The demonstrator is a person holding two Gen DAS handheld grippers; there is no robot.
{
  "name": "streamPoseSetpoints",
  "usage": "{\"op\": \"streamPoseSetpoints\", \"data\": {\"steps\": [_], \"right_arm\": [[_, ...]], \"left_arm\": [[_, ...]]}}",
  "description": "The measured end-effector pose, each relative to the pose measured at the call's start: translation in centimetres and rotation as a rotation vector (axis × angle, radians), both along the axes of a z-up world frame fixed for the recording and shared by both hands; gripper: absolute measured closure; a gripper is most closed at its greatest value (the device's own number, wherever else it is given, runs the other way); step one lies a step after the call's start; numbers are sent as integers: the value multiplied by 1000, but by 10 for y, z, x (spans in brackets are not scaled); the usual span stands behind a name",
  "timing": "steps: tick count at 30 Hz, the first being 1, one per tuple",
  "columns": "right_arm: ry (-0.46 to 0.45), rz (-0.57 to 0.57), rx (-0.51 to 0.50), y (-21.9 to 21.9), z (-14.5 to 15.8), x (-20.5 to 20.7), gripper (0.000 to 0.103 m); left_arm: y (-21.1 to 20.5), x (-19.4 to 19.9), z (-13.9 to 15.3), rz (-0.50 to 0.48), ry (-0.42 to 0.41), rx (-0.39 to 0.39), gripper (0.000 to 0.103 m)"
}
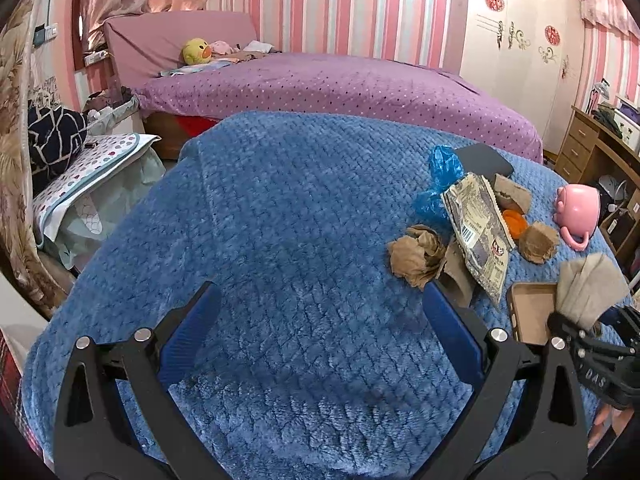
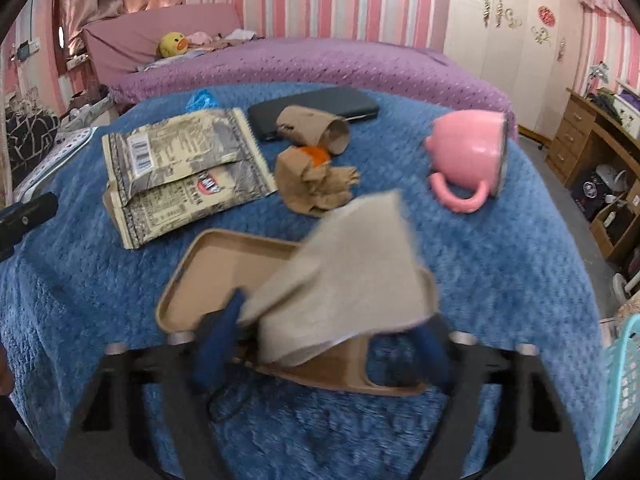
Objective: Collect trash
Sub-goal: 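Grasp the beige cloth mask with the right tool, then grasp the silver snack wrapper with the left tool while the right tool holds the mask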
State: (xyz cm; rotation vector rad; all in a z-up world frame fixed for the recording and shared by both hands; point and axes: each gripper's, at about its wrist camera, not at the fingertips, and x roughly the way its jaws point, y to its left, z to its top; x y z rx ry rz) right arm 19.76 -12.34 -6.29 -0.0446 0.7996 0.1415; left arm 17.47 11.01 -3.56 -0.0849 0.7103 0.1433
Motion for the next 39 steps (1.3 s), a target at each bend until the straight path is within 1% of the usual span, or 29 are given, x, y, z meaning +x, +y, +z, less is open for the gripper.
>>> {"op": "streamPoseSetpoints", "data": {"steps": [1, 3, 5, 7, 10, 17, 20, 25, 30, 33, 35, 36, 38, 39], "right_arm": [[-5, 5, 5, 0, 0, 0, 57], [-13, 18, 22, -1, 0, 0, 69], [-32, 22, 46, -5, 3, -2, 72], [-64, 21, 40, -9, 7, -5, 74], [-99, 31, 16, -13, 13, -9, 75], [-137, 26, -50, -36, 26, -19, 75], [-149, 10, -59, -52, 33, -20, 75], [-149, -19, -50, -75, 35, -17, 75], [-147, -20, -61, -86, 34, -15, 75], [-150, -27, -56, -92, 34, -16, 75], [-152, -31, -52, -96, 34, -17, 75], [-153, -32, -52, -97, 34, -16, 75], [-153, -35, -53, -100, 33, -16, 75], [-153, -36, -52, -100, 33, -16, 75]], "left_arm": [[-1, 0, 0, -2, 3, 0, 6], [-2, 1, 0, -2, 3, -4, 6], [-4, 3, 0, -4, 1, -17, 6], [-7, 3, 1, -9, -2, -26, 6], [-15, 4, 2, -22, -7, -26, 6], [-37, 10, 3, -44, -14, -15, 6], [-47, 16, 3, -53, -19, -3, 6], [-63, 28, 5, -69, -35, 22, 6], [-72, 43, 6, -87, -48, 13, 10], [-77, 56, 4, -109, -39, 3, 23], [-79, 63, 2, -138, -25, -16, 45], [-81, 64, 2, -152, -21, -28, 51], [-86, 64, 1, -177, -20, -44, 73], [-90, 63, 2, -194, -23, -44, 79]]}}
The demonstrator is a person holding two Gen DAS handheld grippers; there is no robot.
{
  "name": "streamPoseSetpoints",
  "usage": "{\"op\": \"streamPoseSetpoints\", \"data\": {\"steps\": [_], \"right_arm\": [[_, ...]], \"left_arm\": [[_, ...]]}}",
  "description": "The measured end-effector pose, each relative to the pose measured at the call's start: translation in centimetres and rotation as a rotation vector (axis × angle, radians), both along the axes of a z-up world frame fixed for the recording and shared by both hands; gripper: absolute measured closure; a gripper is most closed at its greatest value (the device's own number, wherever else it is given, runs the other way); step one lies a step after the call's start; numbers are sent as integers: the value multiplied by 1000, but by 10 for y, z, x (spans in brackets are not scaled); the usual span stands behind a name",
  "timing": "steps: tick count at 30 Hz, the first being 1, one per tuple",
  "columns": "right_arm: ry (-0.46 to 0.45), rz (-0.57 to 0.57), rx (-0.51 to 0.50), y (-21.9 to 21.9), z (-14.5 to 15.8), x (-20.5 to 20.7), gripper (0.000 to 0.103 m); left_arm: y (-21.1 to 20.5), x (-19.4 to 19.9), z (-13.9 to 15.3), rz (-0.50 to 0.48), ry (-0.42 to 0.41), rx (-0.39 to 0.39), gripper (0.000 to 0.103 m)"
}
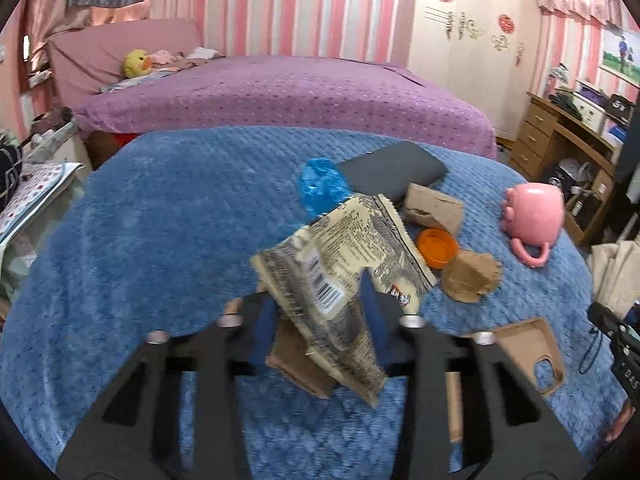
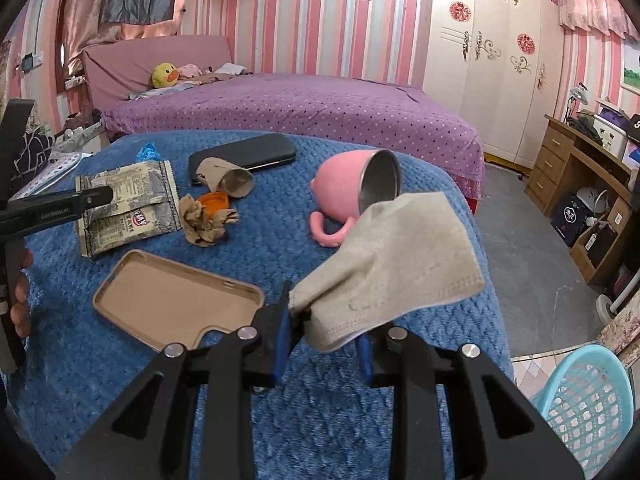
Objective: Collect trash
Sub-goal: 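Grasp the silver snack wrapper with the left tool while the right tool holds the mask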
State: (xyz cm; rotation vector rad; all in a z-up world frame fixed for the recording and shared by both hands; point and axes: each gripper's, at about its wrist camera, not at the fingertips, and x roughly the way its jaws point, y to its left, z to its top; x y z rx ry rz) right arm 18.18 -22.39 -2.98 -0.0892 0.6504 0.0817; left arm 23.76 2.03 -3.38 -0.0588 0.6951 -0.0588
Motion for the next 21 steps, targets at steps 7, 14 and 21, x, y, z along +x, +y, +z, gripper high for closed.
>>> {"op": "streamPoseSetpoints", "data": {"steps": [7, 14, 21], "right_arm": [[-16, 2, -4, 0, 4, -4, 75], [-30, 9, -15, 3, 4, -8, 75], [-19, 0, -25, 0, 2, -7, 75]], "left_arm": [[-22, -21, 13, -69, -47, 10, 98], [-25, -53, 25, -39, -106, 49, 101], [-10, -79, 44, 7, -153, 18, 101]]}}
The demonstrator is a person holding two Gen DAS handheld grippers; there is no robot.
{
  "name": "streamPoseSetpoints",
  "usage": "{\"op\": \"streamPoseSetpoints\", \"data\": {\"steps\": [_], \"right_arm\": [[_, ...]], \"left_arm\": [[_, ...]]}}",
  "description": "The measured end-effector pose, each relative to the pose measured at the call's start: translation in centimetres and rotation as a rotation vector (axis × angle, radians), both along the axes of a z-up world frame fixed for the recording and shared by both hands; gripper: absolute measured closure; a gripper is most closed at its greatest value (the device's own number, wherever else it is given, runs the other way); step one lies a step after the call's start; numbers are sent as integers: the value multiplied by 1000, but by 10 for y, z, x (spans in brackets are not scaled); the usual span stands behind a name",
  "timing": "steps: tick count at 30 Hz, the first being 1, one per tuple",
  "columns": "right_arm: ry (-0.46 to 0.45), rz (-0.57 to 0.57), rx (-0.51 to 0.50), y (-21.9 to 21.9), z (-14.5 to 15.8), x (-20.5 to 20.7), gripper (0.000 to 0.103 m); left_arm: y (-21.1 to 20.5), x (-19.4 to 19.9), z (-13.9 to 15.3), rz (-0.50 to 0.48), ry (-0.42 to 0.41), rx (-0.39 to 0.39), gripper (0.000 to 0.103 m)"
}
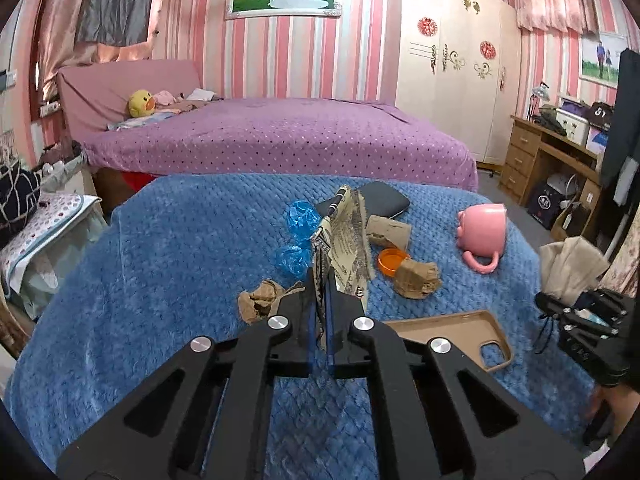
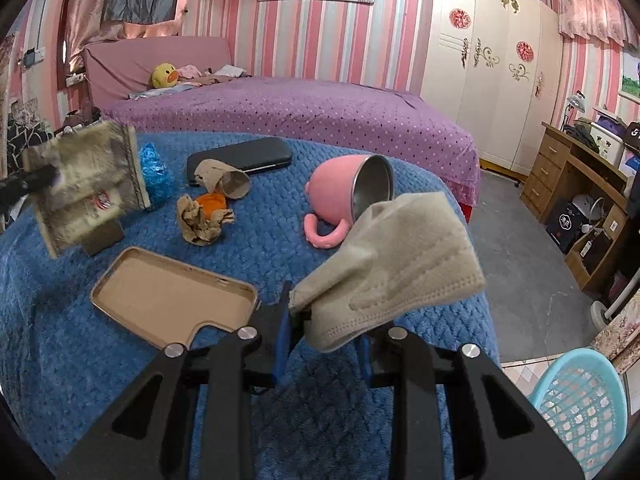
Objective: Collect trash
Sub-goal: 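Grasp the silver snack wrapper with the left tool while the right tool holds the mask, then carry the wrapper and the mask over the blue basket with both tools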
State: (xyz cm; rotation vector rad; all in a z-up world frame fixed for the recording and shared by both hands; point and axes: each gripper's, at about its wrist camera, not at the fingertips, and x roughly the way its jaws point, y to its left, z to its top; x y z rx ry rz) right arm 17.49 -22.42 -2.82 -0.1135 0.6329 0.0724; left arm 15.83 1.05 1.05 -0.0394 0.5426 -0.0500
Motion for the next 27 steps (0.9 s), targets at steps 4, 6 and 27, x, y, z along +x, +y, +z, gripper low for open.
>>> {"op": "streamPoseSetpoints", "data": {"steps": [4, 6, 27], "right_arm": [[-22, -8, 18, -7, 8, -9, 75], [-34, -11, 20, -11, 12, -14, 75], [-98, -160, -4, -147, 38, -86, 75]], "left_arm": [[-3, -11, 7, 9, -8, 16, 101], [-5, -19, 13, 10, -17, 5, 101], [-92, -67, 45, -80, -65, -36, 101]]}}
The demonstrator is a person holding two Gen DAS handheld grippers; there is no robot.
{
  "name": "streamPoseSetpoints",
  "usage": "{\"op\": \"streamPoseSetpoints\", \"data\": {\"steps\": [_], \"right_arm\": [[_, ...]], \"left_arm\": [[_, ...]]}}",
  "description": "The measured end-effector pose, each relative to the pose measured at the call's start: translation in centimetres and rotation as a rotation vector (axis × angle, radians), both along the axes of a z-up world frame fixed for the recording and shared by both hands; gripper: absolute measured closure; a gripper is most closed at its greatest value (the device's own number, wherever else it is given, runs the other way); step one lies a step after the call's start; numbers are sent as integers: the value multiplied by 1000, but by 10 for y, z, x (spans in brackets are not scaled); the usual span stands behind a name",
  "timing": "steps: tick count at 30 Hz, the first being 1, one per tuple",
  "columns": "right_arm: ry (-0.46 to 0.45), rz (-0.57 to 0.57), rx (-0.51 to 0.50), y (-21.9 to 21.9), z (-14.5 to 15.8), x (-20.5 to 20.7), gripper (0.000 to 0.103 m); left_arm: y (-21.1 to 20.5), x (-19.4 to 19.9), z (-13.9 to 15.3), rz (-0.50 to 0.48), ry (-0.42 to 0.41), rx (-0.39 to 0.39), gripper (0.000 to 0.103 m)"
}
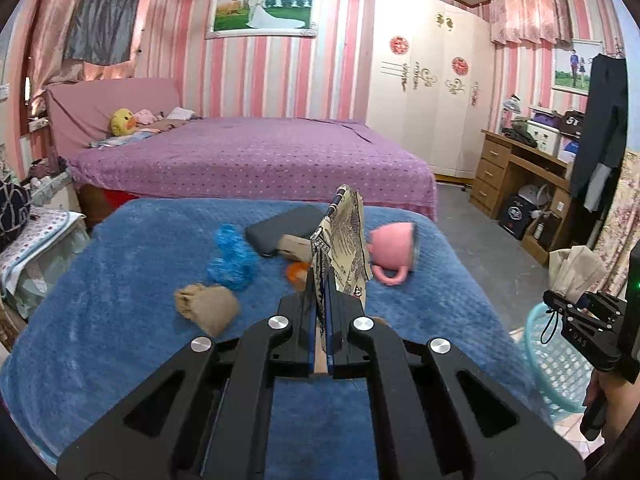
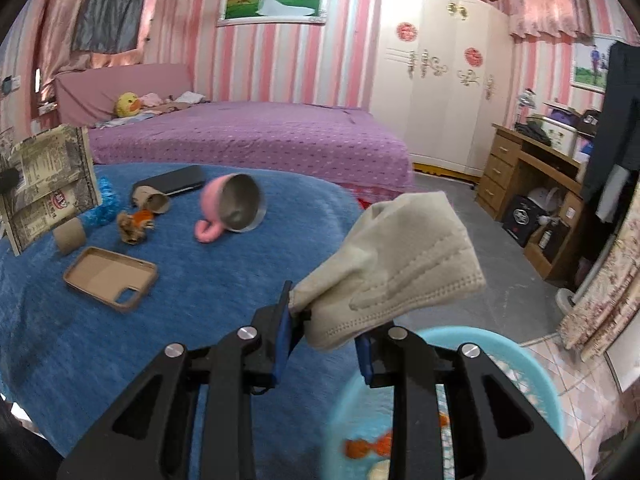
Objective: Collect trash
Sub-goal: 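Carry the wrapper and the mask over the blue basket with both tools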
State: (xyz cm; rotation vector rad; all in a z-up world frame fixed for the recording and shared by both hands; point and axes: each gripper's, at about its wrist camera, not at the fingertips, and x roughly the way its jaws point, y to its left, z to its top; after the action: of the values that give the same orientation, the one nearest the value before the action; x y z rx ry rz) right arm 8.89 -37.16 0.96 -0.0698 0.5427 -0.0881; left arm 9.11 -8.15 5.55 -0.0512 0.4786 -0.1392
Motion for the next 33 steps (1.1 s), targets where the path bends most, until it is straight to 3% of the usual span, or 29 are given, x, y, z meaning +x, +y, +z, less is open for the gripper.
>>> {"op": "streamPoseSetpoints", "data": {"steps": [6, 10, 17, 33], "right_arm": [[9, -91, -1, -63, -4, -32, 75], [23, -140, -9, -98, -11, -52, 75], [78, -184, -16, -140, -30, -72, 75], [81, -236, 57, -177, -43, -86, 75]], "left_arm": [[-49, -8, -4, -65, 14, 15, 101], [-78, -10, -10, -104, 42, -24, 101], [-135, -12, -25, -183, 75, -23, 101], [-249, -25, -59, -410, 102, 18, 101]]}}
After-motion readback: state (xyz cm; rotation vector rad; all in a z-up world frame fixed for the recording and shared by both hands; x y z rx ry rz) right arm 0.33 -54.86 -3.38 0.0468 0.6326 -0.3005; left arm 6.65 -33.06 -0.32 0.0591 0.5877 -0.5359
